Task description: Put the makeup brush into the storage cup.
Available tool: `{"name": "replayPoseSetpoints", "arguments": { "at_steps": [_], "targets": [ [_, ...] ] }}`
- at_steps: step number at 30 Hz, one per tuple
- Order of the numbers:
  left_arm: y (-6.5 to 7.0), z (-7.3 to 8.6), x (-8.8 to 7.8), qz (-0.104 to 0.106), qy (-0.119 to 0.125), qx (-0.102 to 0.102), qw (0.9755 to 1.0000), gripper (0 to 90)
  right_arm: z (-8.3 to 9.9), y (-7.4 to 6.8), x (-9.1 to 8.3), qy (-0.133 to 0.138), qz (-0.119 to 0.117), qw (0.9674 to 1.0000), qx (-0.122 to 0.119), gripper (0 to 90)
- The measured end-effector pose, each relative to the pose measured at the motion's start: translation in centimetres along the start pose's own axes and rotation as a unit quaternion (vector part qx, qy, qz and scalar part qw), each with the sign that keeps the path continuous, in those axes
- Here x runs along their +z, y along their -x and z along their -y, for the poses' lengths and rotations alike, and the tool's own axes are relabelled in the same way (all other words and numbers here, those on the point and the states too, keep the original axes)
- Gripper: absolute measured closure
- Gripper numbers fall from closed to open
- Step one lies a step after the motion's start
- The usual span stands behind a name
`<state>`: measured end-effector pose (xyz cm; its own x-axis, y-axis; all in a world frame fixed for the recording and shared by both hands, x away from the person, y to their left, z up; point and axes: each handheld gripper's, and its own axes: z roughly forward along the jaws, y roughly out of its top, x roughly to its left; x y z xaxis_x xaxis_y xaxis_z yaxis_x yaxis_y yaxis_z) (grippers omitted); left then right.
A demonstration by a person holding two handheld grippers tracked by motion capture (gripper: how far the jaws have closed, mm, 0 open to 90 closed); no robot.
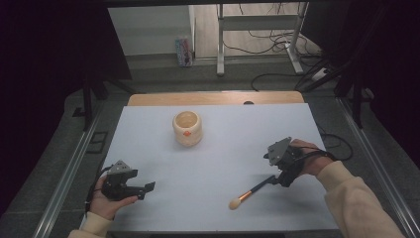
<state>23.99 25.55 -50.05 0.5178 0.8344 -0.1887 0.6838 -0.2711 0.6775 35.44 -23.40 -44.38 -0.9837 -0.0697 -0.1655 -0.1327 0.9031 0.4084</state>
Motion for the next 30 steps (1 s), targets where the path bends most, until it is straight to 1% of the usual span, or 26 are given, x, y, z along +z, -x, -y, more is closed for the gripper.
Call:
{"name": "replayPoseSetpoints", "arguments": {
  "at_steps": [3, 7, 10, 11, 15, 21, 24, 25, 27, 30],
  "targets": [
    [0.0, 0.0, 0.0, 0.001, -0.001, 0.000, 1.0000, 14.6, -0.2, -0.1, 0.5, -0.006, -0.010, 0.9999, -0.006, 18.1],
    [0.0, 0.0, 0.1, 0.001, -0.002, -0.001, 1.0000, 14.6, -0.5, -0.2, 1.1, -0.014, -0.018, 0.9996, -0.018, 18.1],
    [0.0, 0.0, 0.1, 0.000, -0.002, -0.001, 1.0000, 14.5, -0.7, -0.2, 1.3, -0.017, -0.018, 0.9994, -0.022, 18.1],
    [0.0, 0.0, 0.0, 0.000, -0.001, -0.002, 1.0000, 14.5, -1.0, -0.2, 1.5, -0.018, -0.018, 0.9993, -0.029, 18.1],
    [0.0, 0.0, 0.0, 0.000, -0.001, -0.001, 1.0000, 14.4, -1.4, -0.3, 1.6, -0.016, -0.017, 0.9990, -0.039, 17.7],
    [0.0, 0.0, 0.0, 0.000, -0.001, 0.000, 1.0000, 14.5, -1.8, -0.4, 2.1, -0.025, -0.018, 0.9978, -0.059, 16.9],
    [0.0, 0.0, 0.0, 0.001, -0.001, 0.000, 1.0000, 14.5, -1.9, -0.5, 2.3, -0.026, -0.020, 0.9973, -0.065, 16.8],
    [0.0, 0.0, 0.0, 0.001, -0.001, 0.000, 1.0000, 14.5, -2.0, -0.6, 2.5, -0.028, -0.022, 0.9968, -0.072, 17.1],
    [0.0, 0.0, 0.0, 0.001, -0.001, 0.000, 1.0000, 14.5, -2.1, -0.7, 2.7, -0.030, -0.026, 0.9961, -0.078, 17.6],
    [0.0, 0.0, 0.0, 0.001, -0.001, 0.001, 1.0000, 14.5, -2.2, -0.8, 2.8, -0.035, -0.032, 0.9955, -0.083, 18.2]
  ]
}}
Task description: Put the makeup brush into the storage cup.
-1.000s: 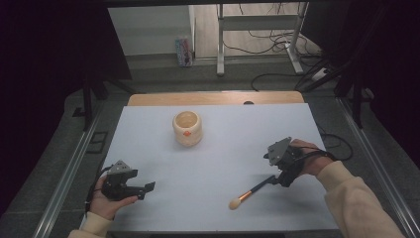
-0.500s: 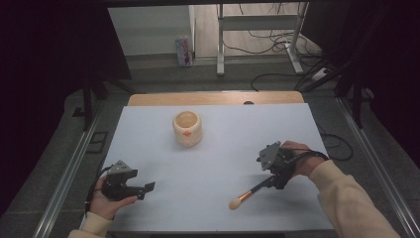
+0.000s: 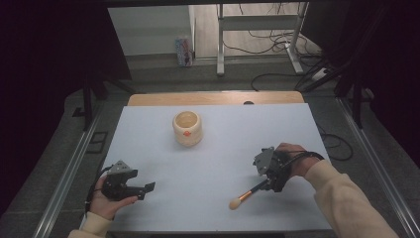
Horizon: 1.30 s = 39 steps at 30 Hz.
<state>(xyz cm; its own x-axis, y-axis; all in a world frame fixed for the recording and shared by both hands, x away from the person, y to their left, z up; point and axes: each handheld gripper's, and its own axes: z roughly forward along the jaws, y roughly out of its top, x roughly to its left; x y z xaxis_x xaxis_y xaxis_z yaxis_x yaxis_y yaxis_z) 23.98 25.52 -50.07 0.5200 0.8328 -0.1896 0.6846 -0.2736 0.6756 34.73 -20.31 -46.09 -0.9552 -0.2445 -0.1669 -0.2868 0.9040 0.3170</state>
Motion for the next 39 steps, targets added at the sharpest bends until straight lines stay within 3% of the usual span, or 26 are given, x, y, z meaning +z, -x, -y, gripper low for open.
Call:
{"name": "replayPoseSetpoints", "arguments": {
  "at_steps": [12, 39],
  "targets": [
    [0.0, 0.0, 0.0, 0.000, 0.000, 0.001, 1.0000, 14.6, -1.1, -0.3, 0.9, -0.017, -0.030, 0.9990, -0.026, 16.4],
    [0.0, 0.0, 0.0, 0.003, -0.001, 0.001, 1.0000, 14.7, -2.3, -0.9, 2.2, -0.031, -0.052, 0.9959, -0.067, 24.3]
  ]
}}
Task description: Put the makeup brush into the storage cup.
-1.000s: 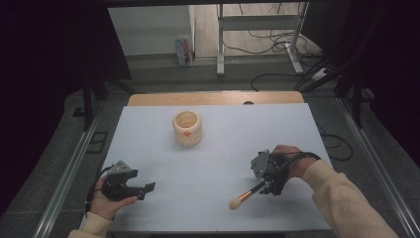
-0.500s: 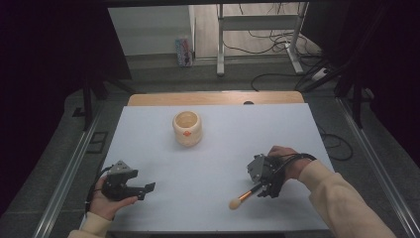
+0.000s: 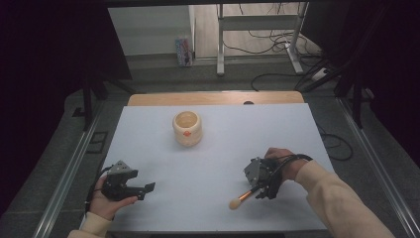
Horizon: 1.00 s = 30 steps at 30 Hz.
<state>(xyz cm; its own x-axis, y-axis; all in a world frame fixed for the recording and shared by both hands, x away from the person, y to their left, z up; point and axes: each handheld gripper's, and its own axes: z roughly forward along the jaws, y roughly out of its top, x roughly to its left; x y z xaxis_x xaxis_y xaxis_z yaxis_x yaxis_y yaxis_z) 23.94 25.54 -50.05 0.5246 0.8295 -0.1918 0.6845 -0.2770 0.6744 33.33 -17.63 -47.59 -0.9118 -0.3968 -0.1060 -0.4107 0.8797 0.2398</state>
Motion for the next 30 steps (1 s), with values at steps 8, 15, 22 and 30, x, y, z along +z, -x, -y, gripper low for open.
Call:
{"name": "replayPoseSetpoints", "arguments": {
  "at_steps": [8, 15, 22, 30],
  "targets": [
    [0.0, 0.0, 0.0, 0.000, -0.001, 0.000, 1.0000, 14.7, -0.2, 0.0, 0.6, -0.011, -0.013, 0.9998, -0.009, 30.4],
    [0.0, 0.0, 0.0, 0.000, 0.000, 0.000, 1.0000, 14.7, -0.2, 0.1, 0.9, -0.019, -0.020, 0.9996, -0.005, 35.0],
    [0.0, 0.0, 0.0, 0.000, 0.000, 0.001, 1.0000, 14.7, -0.2, 0.2, 1.1, -0.022, -0.021, 0.9995, -0.003, 38.8],
    [0.0, 0.0, 0.0, 0.000, -0.001, 0.001, 1.0000, 14.7, -0.2, 0.2, 1.3, -0.023, -0.025, 0.9994, -0.006, 42.2]
  ]
}}
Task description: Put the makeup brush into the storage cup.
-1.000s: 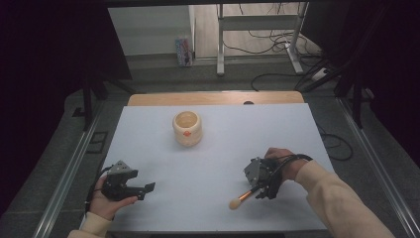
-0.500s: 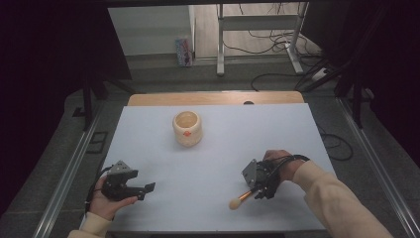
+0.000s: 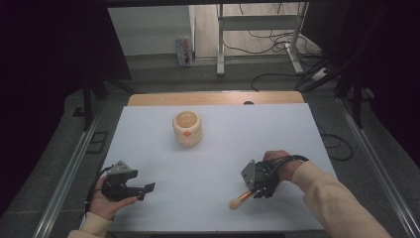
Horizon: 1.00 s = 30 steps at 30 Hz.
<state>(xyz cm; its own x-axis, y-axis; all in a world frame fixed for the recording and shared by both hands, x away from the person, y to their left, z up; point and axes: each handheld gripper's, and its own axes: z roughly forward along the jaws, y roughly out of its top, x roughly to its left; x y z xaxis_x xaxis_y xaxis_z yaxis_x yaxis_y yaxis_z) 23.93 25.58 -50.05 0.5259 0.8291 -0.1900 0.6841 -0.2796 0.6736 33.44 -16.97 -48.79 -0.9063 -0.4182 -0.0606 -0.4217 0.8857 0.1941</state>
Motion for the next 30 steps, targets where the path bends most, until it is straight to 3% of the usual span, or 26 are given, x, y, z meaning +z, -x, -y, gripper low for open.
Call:
{"name": "replayPoseSetpoints", "arguments": {
  "at_steps": [23, 30],
  "targets": [
    [-0.06, 0.03, 0.01, 0.000, 0.000, -0.001, 1.0000, 14.8, 0.05, 0.18, 0.44, -0.008, -0.008, 0.9999, -0.003, 62.3],
    [-0.08, 0.04, 0.02, 0.000, -0.001, -0.001, 1.0000, 14.8, 0.09, 0.27, 0.48, -0.005, -0.021, 0.9998, -0.006, 69.7]
  ]
}}
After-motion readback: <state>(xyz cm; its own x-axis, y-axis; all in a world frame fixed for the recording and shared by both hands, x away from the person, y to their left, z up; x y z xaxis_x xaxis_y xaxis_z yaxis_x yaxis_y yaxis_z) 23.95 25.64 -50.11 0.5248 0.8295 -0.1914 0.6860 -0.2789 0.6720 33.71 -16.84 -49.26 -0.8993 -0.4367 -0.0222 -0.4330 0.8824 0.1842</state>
